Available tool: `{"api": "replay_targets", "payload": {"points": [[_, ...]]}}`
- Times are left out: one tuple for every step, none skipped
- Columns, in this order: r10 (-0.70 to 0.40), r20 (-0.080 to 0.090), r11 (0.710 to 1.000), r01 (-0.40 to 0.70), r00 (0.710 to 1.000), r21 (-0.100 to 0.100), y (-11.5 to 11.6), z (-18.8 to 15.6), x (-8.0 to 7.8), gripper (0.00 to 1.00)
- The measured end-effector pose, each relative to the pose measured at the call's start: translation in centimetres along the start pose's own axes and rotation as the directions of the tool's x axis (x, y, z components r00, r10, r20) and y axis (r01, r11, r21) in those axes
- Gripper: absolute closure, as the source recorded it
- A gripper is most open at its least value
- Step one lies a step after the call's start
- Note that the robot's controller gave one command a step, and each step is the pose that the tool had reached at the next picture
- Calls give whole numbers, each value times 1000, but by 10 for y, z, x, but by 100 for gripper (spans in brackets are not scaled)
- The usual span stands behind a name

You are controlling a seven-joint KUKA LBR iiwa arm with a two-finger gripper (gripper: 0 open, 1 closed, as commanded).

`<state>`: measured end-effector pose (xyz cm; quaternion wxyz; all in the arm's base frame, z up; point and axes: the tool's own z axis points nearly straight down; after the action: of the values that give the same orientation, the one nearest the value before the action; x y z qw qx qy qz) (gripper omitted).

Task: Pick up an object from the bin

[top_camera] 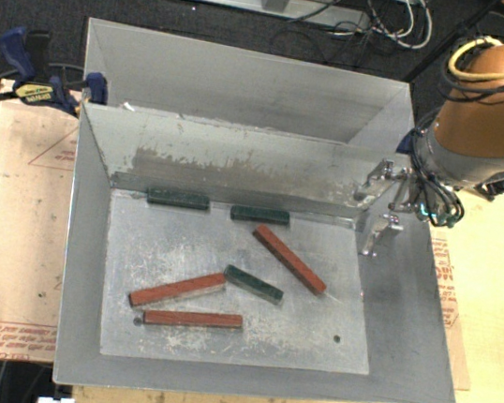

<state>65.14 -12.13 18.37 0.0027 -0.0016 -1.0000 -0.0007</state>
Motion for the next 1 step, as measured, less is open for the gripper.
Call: {"api": "replay_targets", "payload": {"points": [[-2, 8, 1000, 2, 1000, 1, 0, -5, -2, 0]]}}
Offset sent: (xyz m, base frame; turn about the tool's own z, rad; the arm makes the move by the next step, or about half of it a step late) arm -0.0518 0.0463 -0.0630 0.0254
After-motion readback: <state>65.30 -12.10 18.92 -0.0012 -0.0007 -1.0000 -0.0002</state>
